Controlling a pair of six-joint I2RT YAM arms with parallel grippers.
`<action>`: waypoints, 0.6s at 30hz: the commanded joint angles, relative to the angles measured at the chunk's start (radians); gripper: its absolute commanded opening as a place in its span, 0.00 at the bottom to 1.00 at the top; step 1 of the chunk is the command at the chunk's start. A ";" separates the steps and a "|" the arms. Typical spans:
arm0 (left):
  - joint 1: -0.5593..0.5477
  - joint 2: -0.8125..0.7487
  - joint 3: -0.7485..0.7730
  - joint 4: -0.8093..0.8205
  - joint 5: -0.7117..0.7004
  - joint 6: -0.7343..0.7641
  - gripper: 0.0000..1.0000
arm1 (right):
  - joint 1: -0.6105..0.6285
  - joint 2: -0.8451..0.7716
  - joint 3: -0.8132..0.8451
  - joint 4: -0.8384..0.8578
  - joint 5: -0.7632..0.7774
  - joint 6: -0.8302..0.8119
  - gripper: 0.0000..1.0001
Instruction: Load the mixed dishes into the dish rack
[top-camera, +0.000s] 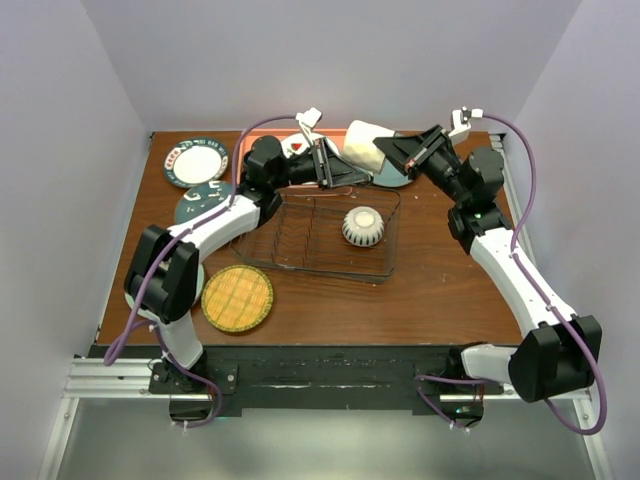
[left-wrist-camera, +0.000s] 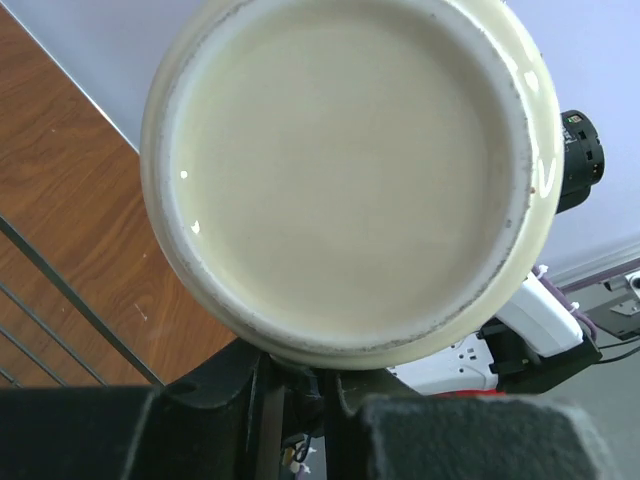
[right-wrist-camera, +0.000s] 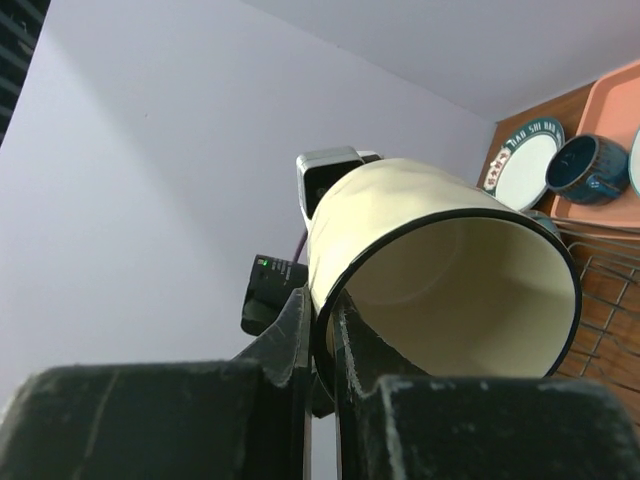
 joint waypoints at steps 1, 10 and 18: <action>-0.026 -0.037 0.026 0.063 0.013 0.124 0.00 | 0.024 -0.021 -0.023 -0.099 -0.002 0.006 0.00; -0.016 -0.095 0.079 -0.264 -0.072 0.420 0.00 | 0.024 -0.055 -0.043 -0.251 0.065 -0.072 0.49; -0.018 -0.158 0.164 -0.672 -0.230 0.840 0.00 | 0.019 -0.087 0.069 -0.666 0.295 -0.264 0.75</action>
